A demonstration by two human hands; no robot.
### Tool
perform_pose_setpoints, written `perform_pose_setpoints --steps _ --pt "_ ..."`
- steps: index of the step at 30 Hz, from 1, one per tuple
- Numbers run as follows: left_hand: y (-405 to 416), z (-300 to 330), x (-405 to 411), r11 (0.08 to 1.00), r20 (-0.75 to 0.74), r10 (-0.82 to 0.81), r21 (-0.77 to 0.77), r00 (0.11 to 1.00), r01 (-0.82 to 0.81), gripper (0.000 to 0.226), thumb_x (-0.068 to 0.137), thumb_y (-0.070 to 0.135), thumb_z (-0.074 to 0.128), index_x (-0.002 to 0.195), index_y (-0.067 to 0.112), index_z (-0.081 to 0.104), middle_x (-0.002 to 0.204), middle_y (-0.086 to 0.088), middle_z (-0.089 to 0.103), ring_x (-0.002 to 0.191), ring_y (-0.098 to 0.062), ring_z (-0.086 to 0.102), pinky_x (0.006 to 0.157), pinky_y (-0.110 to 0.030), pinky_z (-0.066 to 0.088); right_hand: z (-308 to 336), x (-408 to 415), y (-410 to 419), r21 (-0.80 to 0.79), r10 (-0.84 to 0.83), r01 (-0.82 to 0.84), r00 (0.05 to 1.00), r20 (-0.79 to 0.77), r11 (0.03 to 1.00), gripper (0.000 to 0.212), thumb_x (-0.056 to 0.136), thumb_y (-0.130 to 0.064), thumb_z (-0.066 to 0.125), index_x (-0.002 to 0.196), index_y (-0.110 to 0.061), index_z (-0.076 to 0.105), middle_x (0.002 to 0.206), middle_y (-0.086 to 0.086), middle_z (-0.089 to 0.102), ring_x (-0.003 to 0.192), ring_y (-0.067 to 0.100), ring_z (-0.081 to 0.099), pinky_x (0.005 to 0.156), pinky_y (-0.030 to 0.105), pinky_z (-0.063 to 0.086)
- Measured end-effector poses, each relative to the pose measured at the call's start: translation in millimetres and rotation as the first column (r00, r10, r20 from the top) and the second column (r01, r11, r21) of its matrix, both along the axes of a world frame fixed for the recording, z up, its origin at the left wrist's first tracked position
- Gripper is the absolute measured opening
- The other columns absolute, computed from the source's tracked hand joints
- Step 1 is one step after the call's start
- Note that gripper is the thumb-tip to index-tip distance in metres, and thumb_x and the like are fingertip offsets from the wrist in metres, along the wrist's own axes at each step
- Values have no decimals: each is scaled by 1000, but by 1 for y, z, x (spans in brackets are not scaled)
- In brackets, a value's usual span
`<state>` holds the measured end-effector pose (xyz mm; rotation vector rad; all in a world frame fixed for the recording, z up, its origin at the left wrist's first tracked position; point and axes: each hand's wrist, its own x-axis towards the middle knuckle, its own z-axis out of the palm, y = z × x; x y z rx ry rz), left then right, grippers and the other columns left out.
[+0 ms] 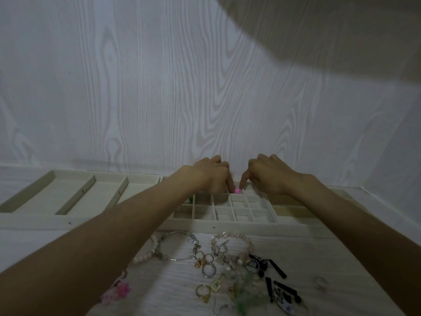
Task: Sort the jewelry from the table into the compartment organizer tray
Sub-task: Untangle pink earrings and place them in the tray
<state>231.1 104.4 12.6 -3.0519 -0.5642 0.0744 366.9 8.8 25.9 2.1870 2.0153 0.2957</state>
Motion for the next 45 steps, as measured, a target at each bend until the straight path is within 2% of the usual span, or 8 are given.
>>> perform_pose_setpoints --steps 5,13,25,28,31,37,42,45 --pt "-1 -1 5 999 -71 17 37 997 -14 36 96 33 47 130 44 51 129 0 44 118 -21 33 85 -28 25 1 -4 0 -10 28 -28 997 73 1000 42 94 -9 45 110 -43 64 91 -7 43 85 11 33 76 27 22" --pt "-1 0 7 997 -104 23 79 994 -15 37 96 35 45 132 43 49 130 0 43 117 -21 33 84 -28 25 -3 -10 1 -47 36 -29 989 143 998 39 96 -14 45 116 -42 62 92 -8 39 86 10 31 77 27 22" --pt "4 -6 7 998 -105 49 -25 993 -52 36 96 36 45 131 45 50 129 1 43 116 -23 33 93 -33 31 2 -18 -3 -35 23 -19 994 111 999 39 98 -14 42 117 -42 62 87 -10 37 85 11 32 78 26 21" --pt "-2 1 -6 995 -44 54 -78 998 -58 34 97 34 45 128 46 52 126 1 45 113 -21 35 96 -34 35 7 -22 -10 28 12 -13 999 35 1000 38 96 -14 45 114 -40 64 72 -15 29 84 10 32 78 26 21" --pt "-15 13 -46 984 172 98 -163 980 -70 31 97 31 45 123 38 60 124 -1 51 113 -20 37 92 -32 37 12 -31 -28 88 -7 16 994 -111 996 37 96 -13 45 112 -38 65 72 -18 31 87 9 33 80 27 21" --pt "-36 6 -171 928 371 326 -302 869 -219 24 94 26 53 112 34 67 108 12 59 94 -6 51 71 -24 38 12 -91 -72 135 113 -63 906 -408 989 28 95 -18 51 106 -35 70 101 -11 63 88 4 49 84 27 37" --pt "-49 -21 -234 833 467 525 -455 712 -315 8 87 39 62 85 42 69 85 27 66 81 4 61 80 -32 52 9 -165 -69 54 198 -202 806 -558 978 18 89 -27 62 103 -35 71 93 -19 62 86 3 56 75 24 49" --pt "-57 -36 -245 813 529 529 -541 664 -216 11 86 41 63 87 38 73 85 24 70 81 1 63 81 -37 53 -2 -194 -58 34 245 -273 792 -559 961 19 84 -33 68 103 -33 71 93 -14 66 84 4 59 76 28 52"
